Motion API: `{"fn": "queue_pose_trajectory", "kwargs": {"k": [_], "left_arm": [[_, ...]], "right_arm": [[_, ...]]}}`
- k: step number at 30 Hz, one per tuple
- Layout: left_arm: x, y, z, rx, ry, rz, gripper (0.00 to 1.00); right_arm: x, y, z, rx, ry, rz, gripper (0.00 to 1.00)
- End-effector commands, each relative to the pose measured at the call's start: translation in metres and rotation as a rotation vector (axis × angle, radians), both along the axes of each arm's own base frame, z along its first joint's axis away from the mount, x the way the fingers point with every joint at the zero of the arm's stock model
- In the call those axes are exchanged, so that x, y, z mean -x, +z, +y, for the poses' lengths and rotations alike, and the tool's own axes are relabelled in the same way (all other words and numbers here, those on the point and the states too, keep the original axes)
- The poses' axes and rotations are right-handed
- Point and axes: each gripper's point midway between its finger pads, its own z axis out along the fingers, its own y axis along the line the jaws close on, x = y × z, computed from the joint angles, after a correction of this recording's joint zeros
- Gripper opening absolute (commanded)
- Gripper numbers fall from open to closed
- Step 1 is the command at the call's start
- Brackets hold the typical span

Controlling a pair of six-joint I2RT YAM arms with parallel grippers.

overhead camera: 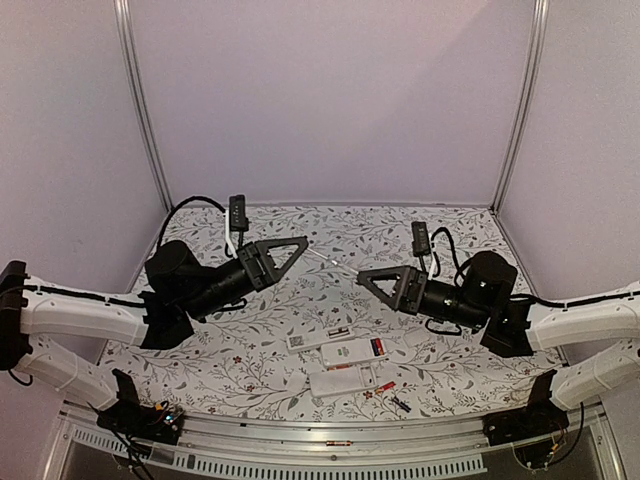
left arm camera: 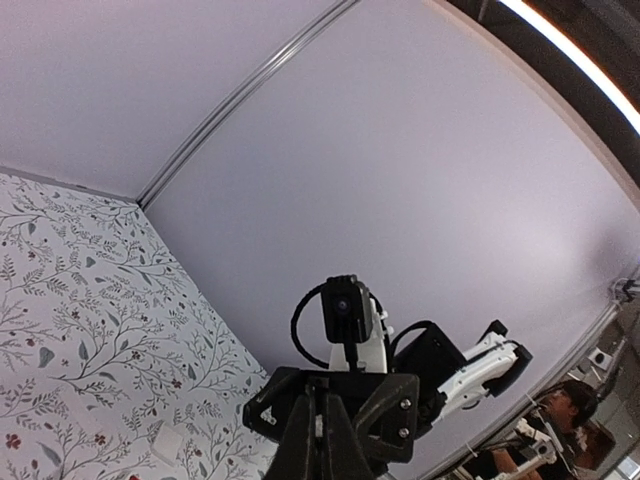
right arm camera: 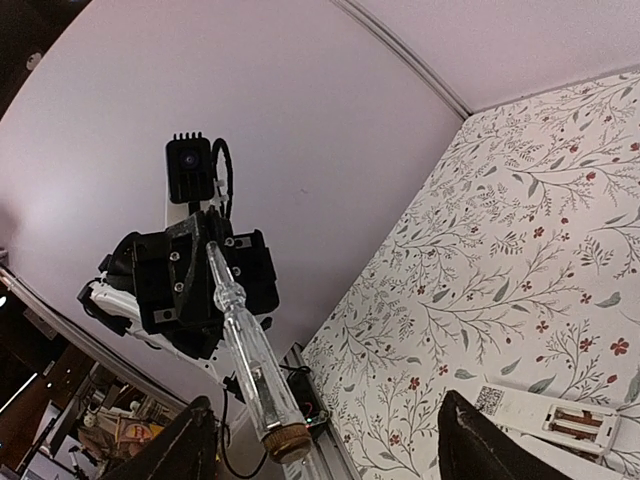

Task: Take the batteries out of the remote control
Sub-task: Pass from the left arm to the right

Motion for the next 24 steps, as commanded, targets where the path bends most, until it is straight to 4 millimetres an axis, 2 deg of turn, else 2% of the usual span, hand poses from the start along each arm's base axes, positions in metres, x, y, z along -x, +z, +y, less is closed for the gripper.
{"fn": "queue_pose_trajectory", "kwargs": {"k": [1, 4, 15, 24], "left_arm": [[0.006, 0.007, 0.004, 0.007, 0.013, -0.048, 0.0], [0.007, 0.01, 0.005, 0.014, 0.02, -0.053, 0.0], [0.011, 0.01, 0.002, 0.004, 0.01, -0.072, 0.0], [0.02, 0.001, -0.006, -0.022, -0.051, -0.075, 0.0]], "right_arm": [[0.01, 0.028, 0.016, -0.09, 0.104, -0.032, 0.69], [0.013, 0.036, 0.023, -0.106, 0.142, -0.055, 0.6], [0.014, 0.039, 0.032, -0.148, 0.179, -0.052, 0.27], [0.012, 0.037, 0.031, -0.168, 0.169, -0.043, 0.24]]}}
